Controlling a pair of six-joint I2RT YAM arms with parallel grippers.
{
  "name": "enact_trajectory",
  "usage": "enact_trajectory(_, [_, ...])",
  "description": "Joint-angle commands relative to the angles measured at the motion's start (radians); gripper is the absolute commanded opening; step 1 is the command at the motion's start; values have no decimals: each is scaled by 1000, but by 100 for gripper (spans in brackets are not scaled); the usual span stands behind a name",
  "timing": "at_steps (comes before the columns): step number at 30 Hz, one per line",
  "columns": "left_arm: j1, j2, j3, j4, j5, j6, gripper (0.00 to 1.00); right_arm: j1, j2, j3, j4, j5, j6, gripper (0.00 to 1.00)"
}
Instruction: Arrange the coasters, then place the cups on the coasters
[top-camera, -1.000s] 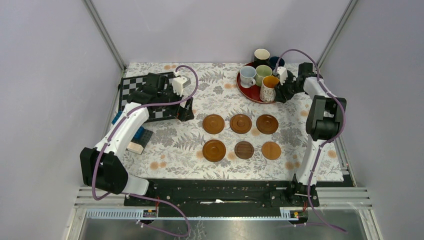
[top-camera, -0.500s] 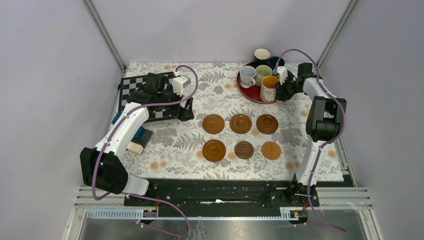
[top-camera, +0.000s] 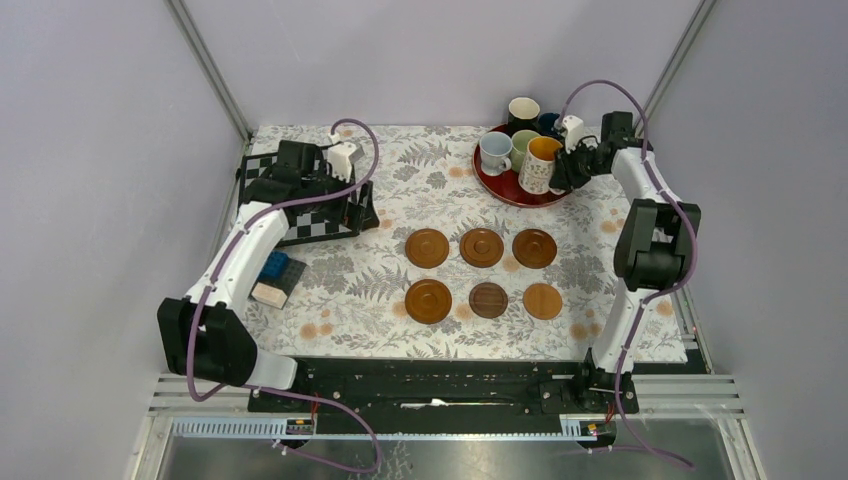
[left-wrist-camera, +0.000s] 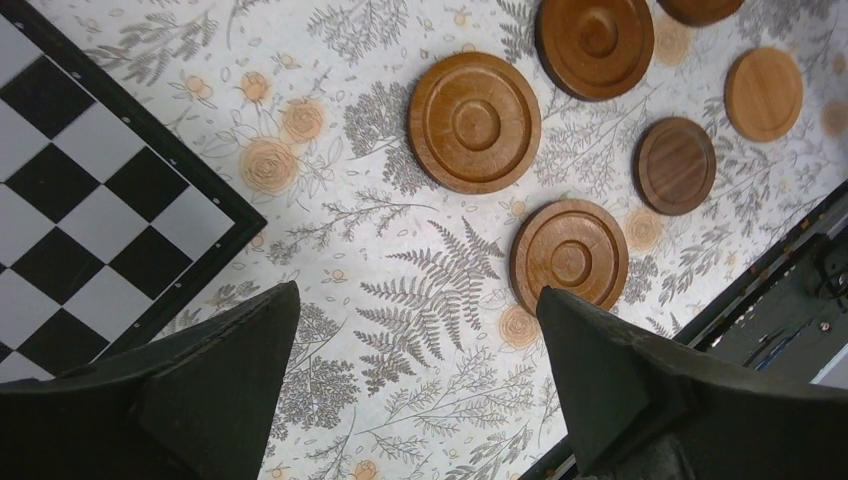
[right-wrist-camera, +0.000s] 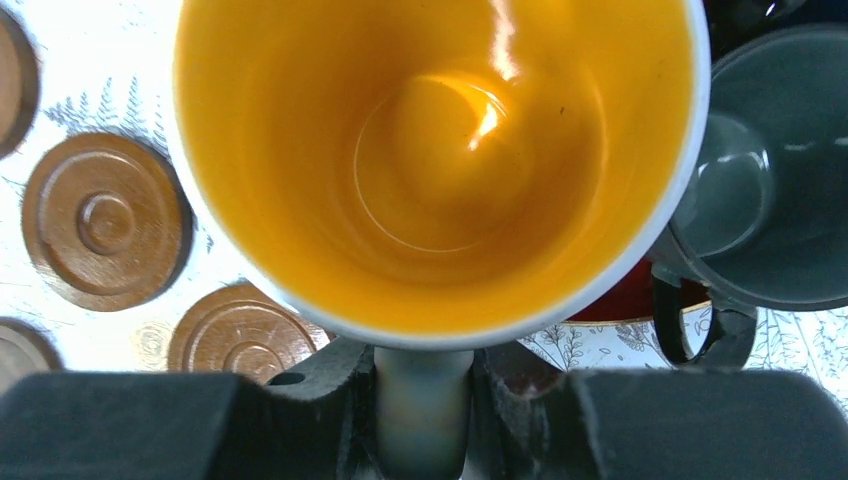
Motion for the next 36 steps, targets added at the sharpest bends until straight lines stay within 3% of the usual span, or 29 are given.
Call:
enact_trajectory(1, [40,-1,87,26,51,-44,99,55,-133,119,-34,-87,59,0])
enact_trajectory(11, [167,-6,79,77,47,-189,99,315,-255,76,-34,18,175,0])
enact_trajectory(18, [223,-24,13,162,-5,-301,99,536,-347,-160,210,133,294,0])
enact_trajectory(23, [230,-36,-15,191,-29,-303,99,659,-365,-282,329,203,318,0])
enact_trajectory(30, [231,-42,-34,200,-12,-307,99,733,-420,-483,546,264,341,0])
enact_trajectory(36, [230,-36,-27,201,-5,-304,99,751,-441,-561,665,297,345,0])
